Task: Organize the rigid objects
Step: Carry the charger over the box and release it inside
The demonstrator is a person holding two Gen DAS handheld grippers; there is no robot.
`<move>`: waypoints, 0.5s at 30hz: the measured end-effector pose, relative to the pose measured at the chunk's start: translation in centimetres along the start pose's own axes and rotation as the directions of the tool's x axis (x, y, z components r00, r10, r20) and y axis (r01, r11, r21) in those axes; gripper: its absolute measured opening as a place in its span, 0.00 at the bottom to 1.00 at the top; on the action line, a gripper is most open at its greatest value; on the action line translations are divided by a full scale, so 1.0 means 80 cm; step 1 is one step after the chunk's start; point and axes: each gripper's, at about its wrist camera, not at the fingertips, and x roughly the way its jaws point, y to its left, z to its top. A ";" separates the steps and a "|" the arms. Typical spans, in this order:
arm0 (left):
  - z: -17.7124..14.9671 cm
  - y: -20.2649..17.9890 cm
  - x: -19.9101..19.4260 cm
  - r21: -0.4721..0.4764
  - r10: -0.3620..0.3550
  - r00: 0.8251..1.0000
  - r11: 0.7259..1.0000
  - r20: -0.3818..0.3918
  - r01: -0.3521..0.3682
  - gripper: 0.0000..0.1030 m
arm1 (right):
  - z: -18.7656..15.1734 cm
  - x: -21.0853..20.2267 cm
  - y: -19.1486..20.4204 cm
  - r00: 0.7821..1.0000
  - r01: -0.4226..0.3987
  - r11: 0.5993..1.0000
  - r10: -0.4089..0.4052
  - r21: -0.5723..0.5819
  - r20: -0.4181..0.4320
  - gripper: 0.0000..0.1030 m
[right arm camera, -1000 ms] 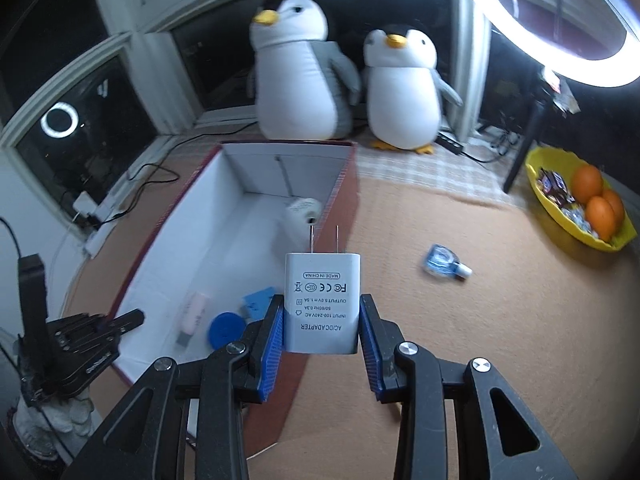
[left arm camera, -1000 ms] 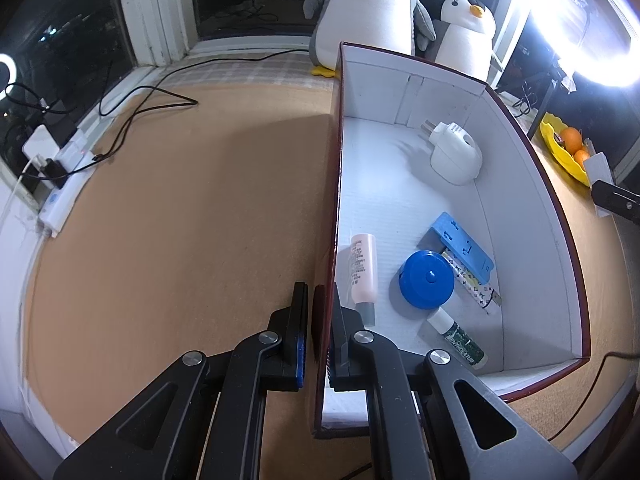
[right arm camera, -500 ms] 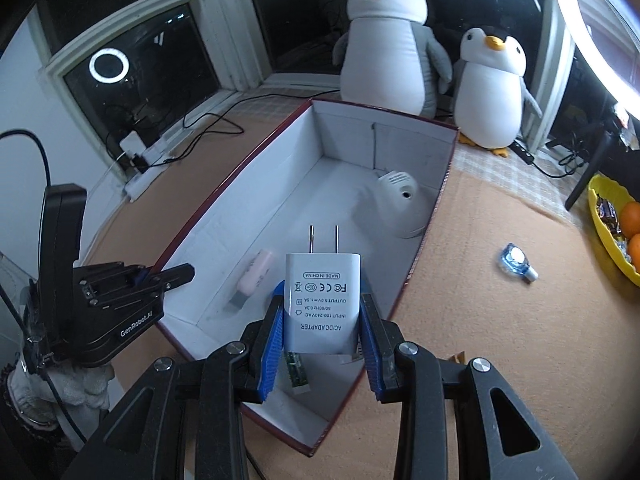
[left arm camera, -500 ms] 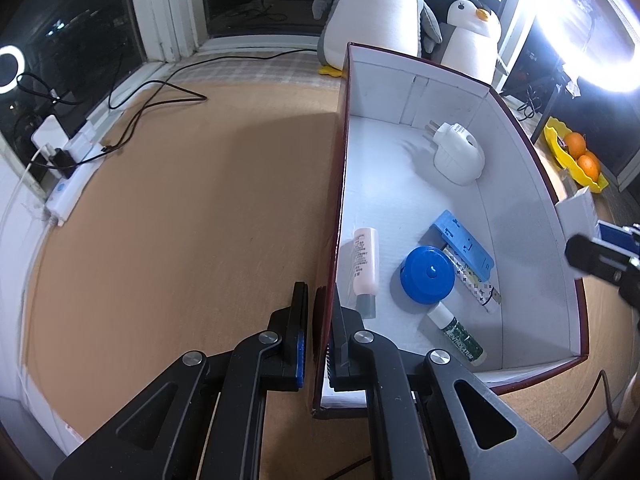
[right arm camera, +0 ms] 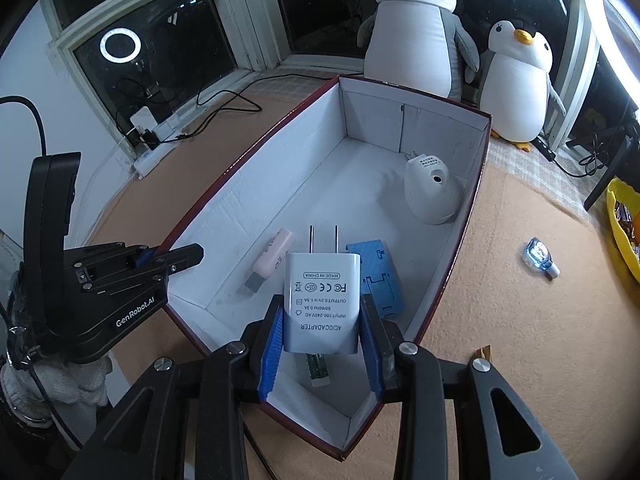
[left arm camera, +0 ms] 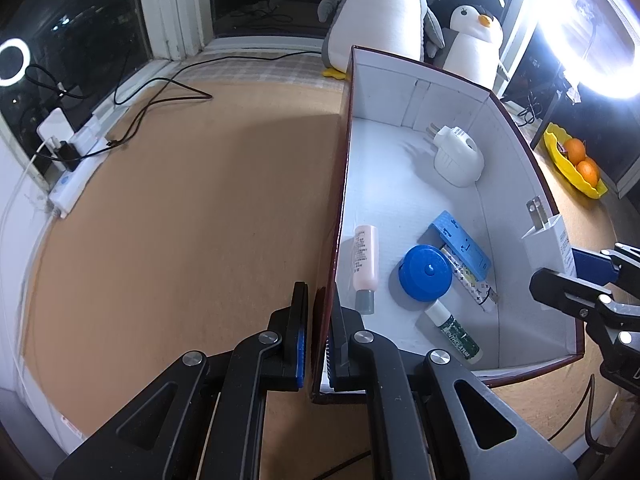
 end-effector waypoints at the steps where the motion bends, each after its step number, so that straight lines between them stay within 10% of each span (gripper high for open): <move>1: 0.000 0.000 0.000 -0.001 0.000 1.000 1.000 0.000 0.000 0.06 | 0.000 0.001 -0.001 1.000 0.000 1.000 0.000 0.002 -0.002 0.31; 15: 0.001 -0.001 0.000 0.006 -0.002 1.000 1.000 -0.002 0.002 0.06 | 0.000 0.000 0.002 1.000 -0.015 1.000 0.015 -0.006 -0.008 0.36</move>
